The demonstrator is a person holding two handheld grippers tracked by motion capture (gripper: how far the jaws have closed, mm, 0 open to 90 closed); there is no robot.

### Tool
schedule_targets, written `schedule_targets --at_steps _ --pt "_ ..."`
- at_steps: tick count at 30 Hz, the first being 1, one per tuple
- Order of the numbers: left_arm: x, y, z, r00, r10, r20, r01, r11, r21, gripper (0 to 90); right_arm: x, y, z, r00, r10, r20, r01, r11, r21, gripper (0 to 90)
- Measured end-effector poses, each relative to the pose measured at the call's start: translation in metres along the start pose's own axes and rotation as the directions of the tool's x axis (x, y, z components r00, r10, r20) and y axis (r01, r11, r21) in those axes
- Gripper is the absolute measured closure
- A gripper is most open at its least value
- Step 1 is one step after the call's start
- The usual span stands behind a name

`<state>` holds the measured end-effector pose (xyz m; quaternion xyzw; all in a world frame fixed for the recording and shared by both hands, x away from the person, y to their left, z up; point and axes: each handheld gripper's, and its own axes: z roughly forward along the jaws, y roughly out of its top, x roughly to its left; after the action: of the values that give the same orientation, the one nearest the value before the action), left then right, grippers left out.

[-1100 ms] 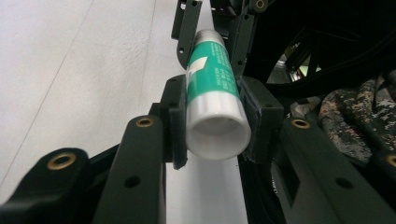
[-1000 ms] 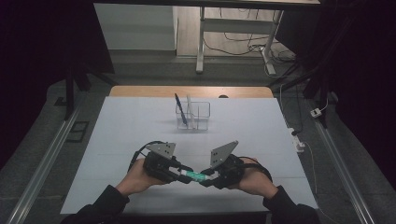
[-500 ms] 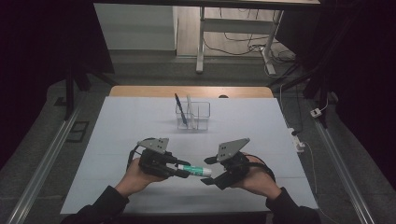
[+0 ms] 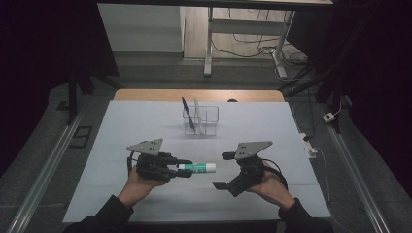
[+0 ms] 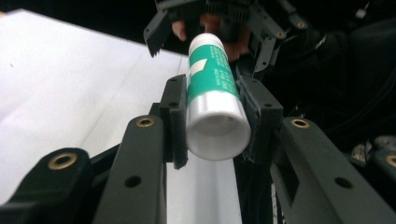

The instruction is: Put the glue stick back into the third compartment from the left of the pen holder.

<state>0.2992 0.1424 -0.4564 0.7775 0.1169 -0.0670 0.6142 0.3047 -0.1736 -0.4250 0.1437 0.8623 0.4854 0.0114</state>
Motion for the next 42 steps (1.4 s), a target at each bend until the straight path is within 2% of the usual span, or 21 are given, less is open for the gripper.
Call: schedule_targets --at_steps 4,8,11,14,16,19,23,29,32,37,39,42 --pt "-0.003 0.0 -0.002 0.9999 0.013 0.002 -0.013 0.9996 -0.025 65.0 0.0 0.0 -0.003 0.9999 0.009 -0.012 -0.01 0.998 -0.056 0.0" --pt "-0.004 0.0 0.0 0.9997 0.024 0.01 -0.024 0.9993 -0.029 64.9 0.003 0.0 -0.002 0.9999 0.014 -0.006 -0.014 0.998 -0.068 0.0" --pt "-0.006 0.0 0.002 0.9992 0.036 0.015 -0.036 0.9992 -0.017 64.9 0.005 0.0 0.0 0.9991 0.009 -0.04 -0.012 0.998 -0.068 1.1" --pt "-0.006 0.0 0.004 0.9989 0.04 0.023 -0.04 0.9991 -0.012 64.9 0.007 0.001 0.001 0.9983 -0.003 -0.059 -0.001 0.997 -0.078 10.6" --pt "-0.007 0.0 0.006 0.9988 0.042 0.025 -0.042 0.9991 -0.01 64.9 0.008 0.002 0.0 0.997 -0.009 -0.077 0.002 0.996 -0.091 22.5" --pt "-0.007 0.0 0.007 0.9985 0.047 0.029 -0.046 0.9989 -0.007 64.9 0.008 0.002 -0.002 0.9942 -0.009 -0.107 -0.003 0.994 -0.109 34.5" --pt "-0.008 0.0 0.008 0.998 0.053 0.034 -0.053 0.9986 -0.003 64.9 0.006 0.002 -0.003 0.9921 -0.003 -0.126 -0.011 0.994 -0.112 46.4" --pt "-0.008 0.0 0.01 0.9976 0.059 0.035 -0.059 0.9982 0.003 64.9 0.005 0.003 -0.003 0.9863 0.005 -0.165 -0.025 0.993 -0.117 59.2" --pt "-0.007 -0.001 0.01 0.9972 0.053 0.053 -0.053 0.9986 -0.003 64.8 0.006 0.003 -0.003 0.9838 0.001 -0.18 -0.022 0.993 -0.113 61.7" --pt "-0.005 -0.003 0.011 0.9952 0.05 0.085 -0.047 0.9984 -0.031 64.4 0.004 0.005 -0.005 0.9743 0.002 -0.225 -0.027 0.994 -0.107 64.2" --pt "-0.006 -0.003 0.011 0.9962 0.053 0.07 -0.05 0.9979 -0.04 63.2 0.006 0.006 -0.006 0.9759 -0.014 -0.218 -0.011 0.994 -0.112 64.8" --pt "-0.008 -0.002 0.011 0.998 0.059 0.02 -0.059 0.998 -0.025 58.1 0.008 0.008 -0.006 0.9799 -0.024 -0.198 0.003 0.995 -0.104 65.3"
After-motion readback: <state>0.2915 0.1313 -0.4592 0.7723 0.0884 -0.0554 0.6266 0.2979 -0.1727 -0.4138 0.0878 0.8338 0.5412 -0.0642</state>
